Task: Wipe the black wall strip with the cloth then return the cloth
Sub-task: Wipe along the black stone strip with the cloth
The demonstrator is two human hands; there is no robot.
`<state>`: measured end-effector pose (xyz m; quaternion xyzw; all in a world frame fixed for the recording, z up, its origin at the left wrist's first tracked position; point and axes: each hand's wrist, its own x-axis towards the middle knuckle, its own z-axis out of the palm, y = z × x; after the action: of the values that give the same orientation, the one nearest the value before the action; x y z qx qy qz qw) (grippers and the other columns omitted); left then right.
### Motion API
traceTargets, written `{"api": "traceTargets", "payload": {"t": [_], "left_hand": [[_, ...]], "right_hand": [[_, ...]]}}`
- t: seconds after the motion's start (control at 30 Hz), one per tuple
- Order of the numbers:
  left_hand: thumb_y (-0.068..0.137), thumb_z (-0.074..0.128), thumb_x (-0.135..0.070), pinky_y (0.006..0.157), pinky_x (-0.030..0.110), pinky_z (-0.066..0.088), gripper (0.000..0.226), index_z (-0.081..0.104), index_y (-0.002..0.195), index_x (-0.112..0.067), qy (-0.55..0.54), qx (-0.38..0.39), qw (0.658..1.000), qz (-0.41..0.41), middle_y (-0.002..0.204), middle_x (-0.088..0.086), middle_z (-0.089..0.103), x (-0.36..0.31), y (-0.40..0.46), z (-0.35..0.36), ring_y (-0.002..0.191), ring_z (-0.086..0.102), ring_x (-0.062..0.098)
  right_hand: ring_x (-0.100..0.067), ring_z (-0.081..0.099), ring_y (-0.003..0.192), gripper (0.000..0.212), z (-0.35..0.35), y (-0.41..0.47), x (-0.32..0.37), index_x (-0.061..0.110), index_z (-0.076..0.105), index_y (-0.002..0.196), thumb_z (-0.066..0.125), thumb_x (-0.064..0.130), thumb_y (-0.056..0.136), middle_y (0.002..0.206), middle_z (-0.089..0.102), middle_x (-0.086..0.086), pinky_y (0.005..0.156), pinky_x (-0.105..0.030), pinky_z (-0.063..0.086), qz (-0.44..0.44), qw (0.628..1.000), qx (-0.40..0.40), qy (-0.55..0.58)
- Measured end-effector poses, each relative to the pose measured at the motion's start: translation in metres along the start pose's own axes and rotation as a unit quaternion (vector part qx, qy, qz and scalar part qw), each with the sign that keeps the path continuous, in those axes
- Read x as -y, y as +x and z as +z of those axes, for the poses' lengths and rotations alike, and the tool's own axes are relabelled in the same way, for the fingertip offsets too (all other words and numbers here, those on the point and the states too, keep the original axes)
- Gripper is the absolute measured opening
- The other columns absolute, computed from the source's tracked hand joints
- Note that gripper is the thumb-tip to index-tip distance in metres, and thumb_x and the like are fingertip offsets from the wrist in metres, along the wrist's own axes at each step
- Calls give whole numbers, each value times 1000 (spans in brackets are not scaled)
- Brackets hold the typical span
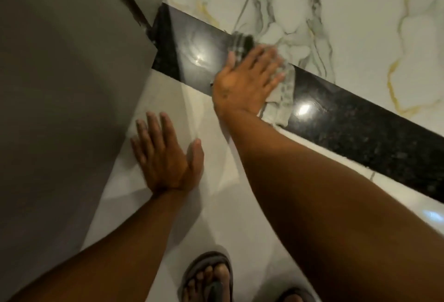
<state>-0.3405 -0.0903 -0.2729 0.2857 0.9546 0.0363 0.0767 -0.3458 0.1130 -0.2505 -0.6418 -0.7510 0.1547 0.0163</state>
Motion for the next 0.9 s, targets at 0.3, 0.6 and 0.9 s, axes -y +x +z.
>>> {"api": "traceTargets", "payload": {"t": [0.3, 0.6, 0.9], "left_hand": [[94, 37, -65, 129, 65, 10, 97, 12, 167, -6, 15, 27, 997, 73, 175, 23, 11, 8, -1, -5, 162, 6, 43], [93, 34, -71, 130, 60, -1, 100, 7, 168, -11, 70, -7, 990, 124, 175, 19, 11, 42, 11, -12, 163, 7, 39], [87, 46, -67, 129, 63, 3, 103, 19, 165, -6, 50, 49, 969, 239, 173, 23, 18, 14, 10, -12, 162, 12, 41]], "right_hand": [[-35, 5, 156, 72, -31, -9, -124, 14, 14, 161, 23, 55, 103, 169, 10, -17, 127, -55, 5, -237, 965, 50, -101], [-38, 0, 156, 73, 14, -12, 66, 8, 11, 160, 18, 52, 103, 168, 6, -20, 126, -55, -1, -205, 976, 64, -26], [-31, 0, 157, 68, 2, 17, 0, 15, 12, 161, 21, 51, 103, 170, 8, -14, 127, -51, 0, -490, 860, 110, -93]]}}
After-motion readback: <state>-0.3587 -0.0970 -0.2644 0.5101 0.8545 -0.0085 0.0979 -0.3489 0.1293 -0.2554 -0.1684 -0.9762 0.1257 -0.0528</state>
